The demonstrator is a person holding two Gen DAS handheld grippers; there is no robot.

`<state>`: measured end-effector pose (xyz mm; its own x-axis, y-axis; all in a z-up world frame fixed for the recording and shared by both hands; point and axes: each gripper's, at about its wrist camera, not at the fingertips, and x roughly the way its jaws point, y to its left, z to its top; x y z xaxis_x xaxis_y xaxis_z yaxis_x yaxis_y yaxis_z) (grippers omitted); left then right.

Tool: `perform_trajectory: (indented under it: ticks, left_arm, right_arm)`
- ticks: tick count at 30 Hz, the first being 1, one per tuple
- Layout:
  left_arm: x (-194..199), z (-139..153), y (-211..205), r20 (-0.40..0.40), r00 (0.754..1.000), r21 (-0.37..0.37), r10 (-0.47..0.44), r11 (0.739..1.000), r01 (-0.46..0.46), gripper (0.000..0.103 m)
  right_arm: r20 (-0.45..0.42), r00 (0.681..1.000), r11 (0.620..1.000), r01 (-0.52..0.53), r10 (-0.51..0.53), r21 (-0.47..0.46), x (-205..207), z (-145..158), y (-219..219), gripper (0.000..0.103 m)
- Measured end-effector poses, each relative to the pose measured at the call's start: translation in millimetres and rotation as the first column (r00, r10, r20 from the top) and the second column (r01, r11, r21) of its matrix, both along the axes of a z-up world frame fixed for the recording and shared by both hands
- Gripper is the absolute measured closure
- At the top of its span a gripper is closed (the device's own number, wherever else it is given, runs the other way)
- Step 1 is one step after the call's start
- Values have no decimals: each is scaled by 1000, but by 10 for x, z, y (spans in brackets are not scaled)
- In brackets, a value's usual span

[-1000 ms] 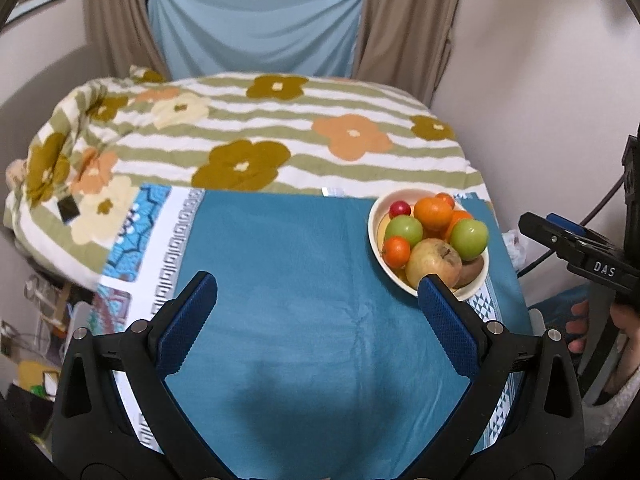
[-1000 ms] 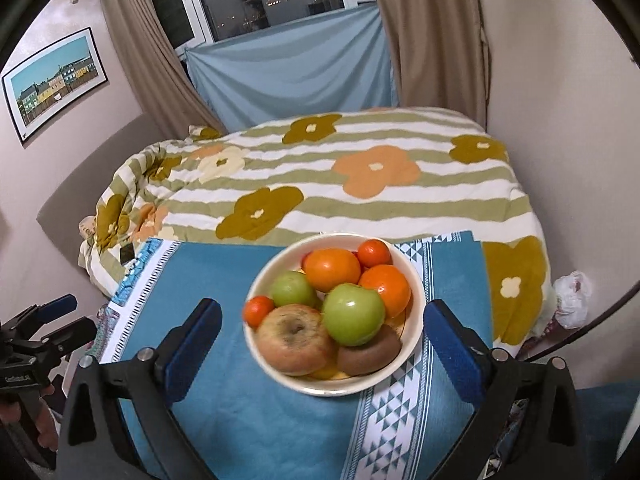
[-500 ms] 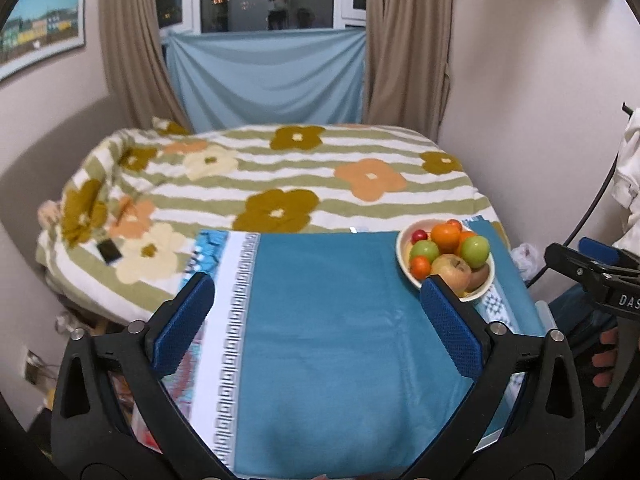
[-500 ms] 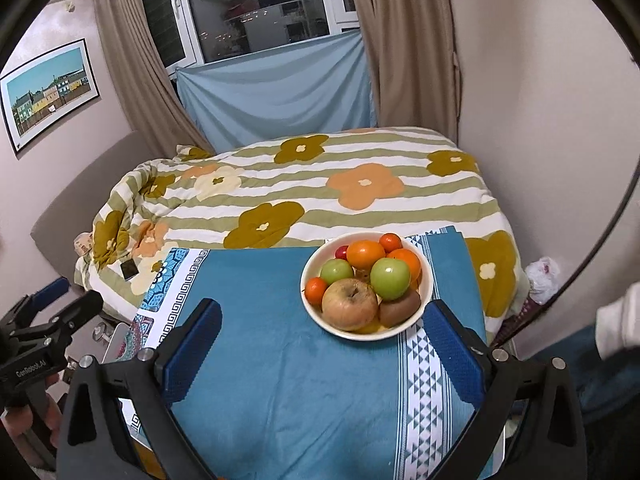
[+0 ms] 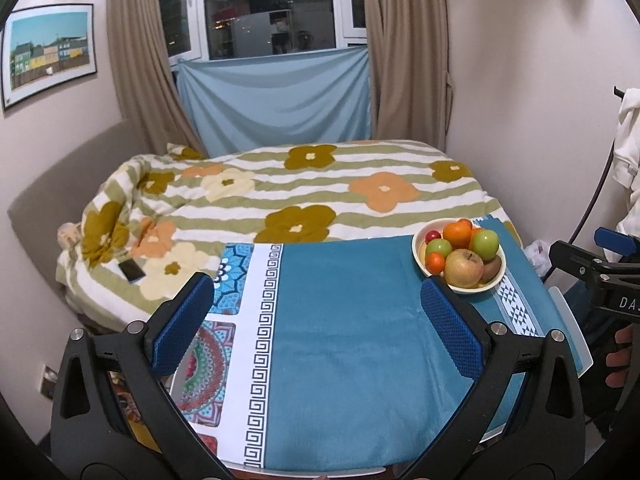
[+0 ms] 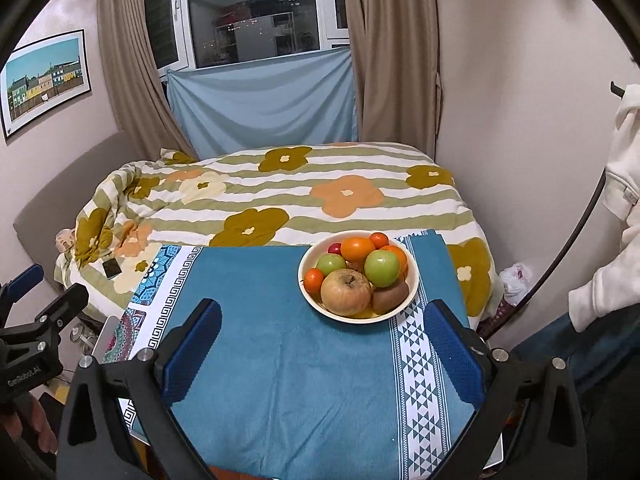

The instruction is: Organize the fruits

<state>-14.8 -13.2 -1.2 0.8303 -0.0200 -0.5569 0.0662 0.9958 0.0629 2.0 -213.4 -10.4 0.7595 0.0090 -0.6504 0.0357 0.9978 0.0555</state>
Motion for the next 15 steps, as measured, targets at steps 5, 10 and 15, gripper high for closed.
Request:
perform_trajectory:
  ticks: [5,10,15]
  left_arm:
    - [-18,9,25,7,1000,-10,3,1000,-3,0]
    - [-10,12,31,7,1000,-12,3,1000,-3,0]
    - [-12,12,37,8,1000,-11,4,1000,-4,0]
  right_arm:
    - [2,1000,1000,2,-2,-5,-1,15,35,2]
    - [3,1000,1000,2,-2,-4,-5,21,39,2]
    - [2,1000,1000,3,-3,-4,-4,21,42,2]
